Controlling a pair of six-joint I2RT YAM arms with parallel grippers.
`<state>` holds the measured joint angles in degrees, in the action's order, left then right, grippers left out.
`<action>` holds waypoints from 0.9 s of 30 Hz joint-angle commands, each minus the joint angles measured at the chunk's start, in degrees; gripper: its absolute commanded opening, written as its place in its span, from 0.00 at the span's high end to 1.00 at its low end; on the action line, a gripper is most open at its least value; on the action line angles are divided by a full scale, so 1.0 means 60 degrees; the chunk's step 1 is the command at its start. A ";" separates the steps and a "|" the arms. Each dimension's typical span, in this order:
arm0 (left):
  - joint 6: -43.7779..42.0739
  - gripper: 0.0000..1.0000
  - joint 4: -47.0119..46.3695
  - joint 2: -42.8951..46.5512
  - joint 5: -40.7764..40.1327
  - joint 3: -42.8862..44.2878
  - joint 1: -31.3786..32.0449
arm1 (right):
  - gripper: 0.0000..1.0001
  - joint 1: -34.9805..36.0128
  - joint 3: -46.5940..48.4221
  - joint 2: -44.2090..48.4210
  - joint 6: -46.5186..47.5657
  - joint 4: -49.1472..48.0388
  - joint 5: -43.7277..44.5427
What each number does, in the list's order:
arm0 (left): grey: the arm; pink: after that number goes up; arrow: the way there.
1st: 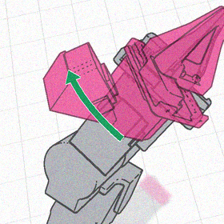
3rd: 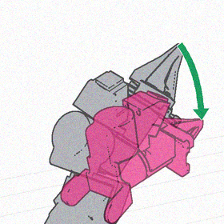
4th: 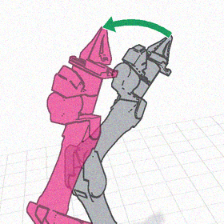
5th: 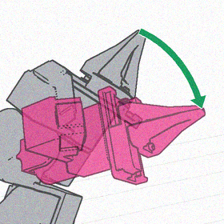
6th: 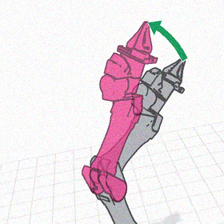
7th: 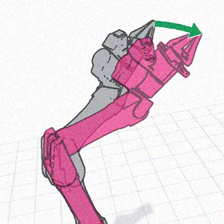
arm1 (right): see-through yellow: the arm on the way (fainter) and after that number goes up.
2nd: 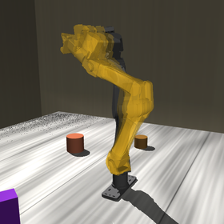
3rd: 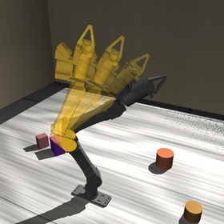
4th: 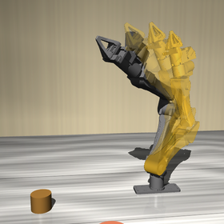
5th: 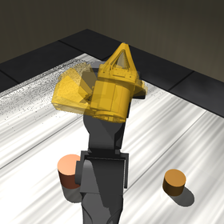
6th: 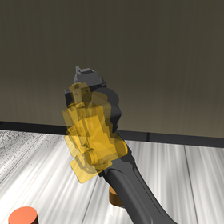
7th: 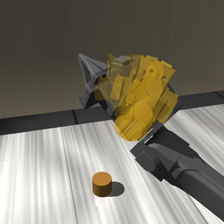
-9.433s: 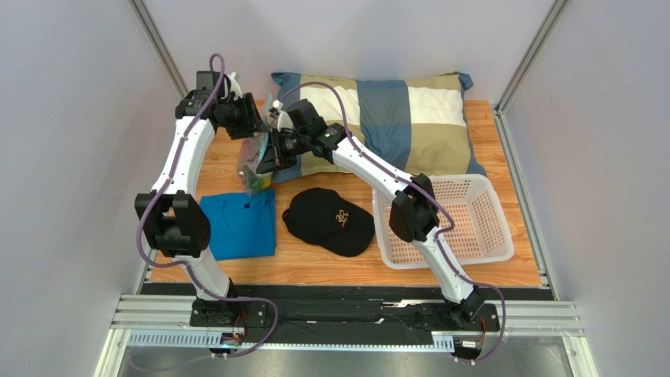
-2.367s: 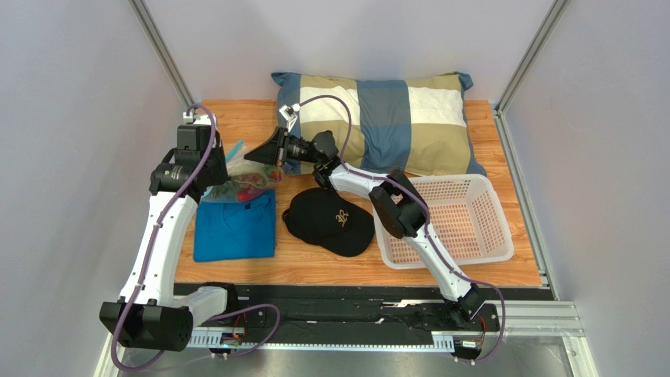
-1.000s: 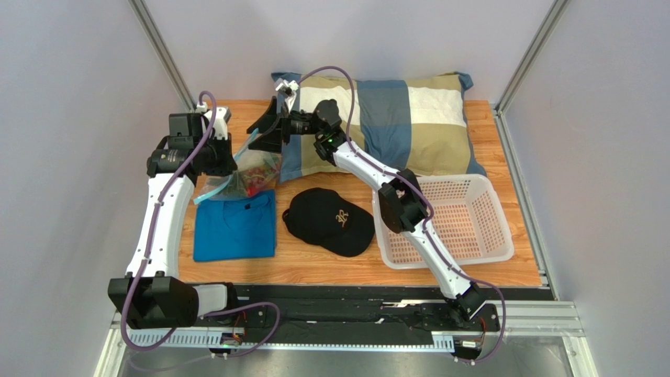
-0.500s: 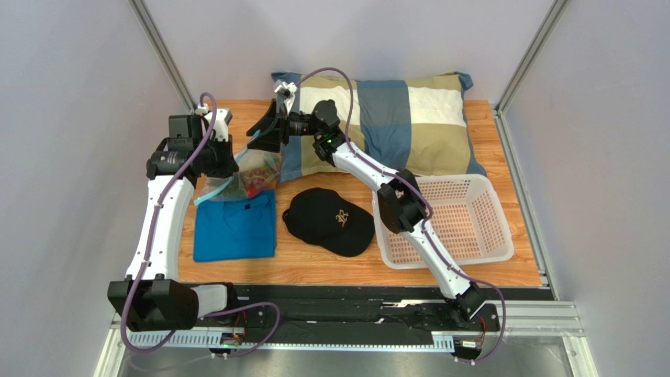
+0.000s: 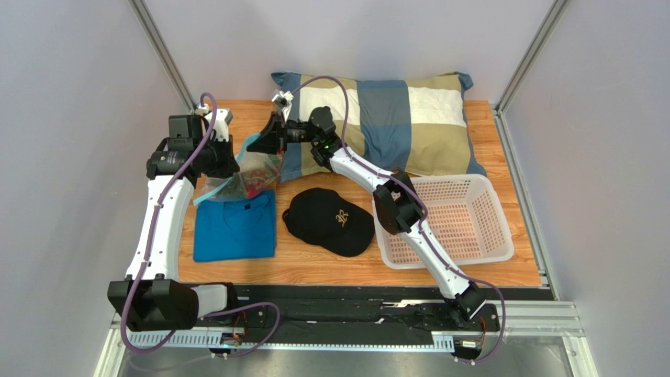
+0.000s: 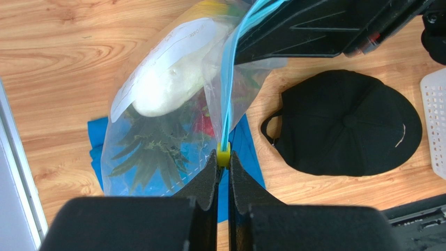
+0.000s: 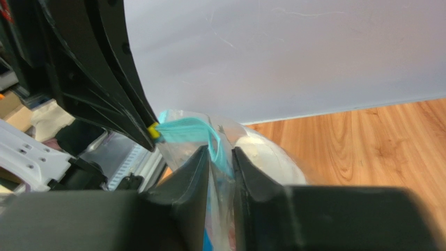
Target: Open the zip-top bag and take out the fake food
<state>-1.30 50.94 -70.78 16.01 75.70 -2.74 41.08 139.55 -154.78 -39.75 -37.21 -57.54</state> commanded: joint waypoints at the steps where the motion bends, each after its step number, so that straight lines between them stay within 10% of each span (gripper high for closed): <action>1: 0.0070 0.92 -0.0067 0.0064 -0.0306 0.0566 -0.0041 | 1.00 0.0126 0.0312 0.0000 -0.0244 -0.0477 0.0156; 4: 0.0070 0.56 0.0065 -0.0009 -0.0689 0.0625 -0.0041 | 1.00 0.0111 0.0136 0.0118 -0.0407 -0.0683 0.0215; 9: -0.0017 0.51 0.0022 -0.0068 -0.1013 0.0742 -0.0056 | 1.00 0.0082 0.0194 0.0089 -0.0392 -0.0610 0.0186; 20: -0.0003 0.65 -0.0154 -0.0536 0.0246 0.0654 -0.0055 | 1.00 0.0053 0.0312 -0.0014 -0.0612 -0.0683 0.0317; 27: 0.0796 1.00 -0.0652 -0.0245 -0.0922 0.0523 -0.0055 | 1.00 -0.0035 -0.0211 0.0058 -0.0919 -0.0815 0.1396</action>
<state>-0.45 50.54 -74.06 14.26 78.91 -2.76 41.32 139.55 -155.33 -43.42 -38.50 -55.96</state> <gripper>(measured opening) 0.035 0.007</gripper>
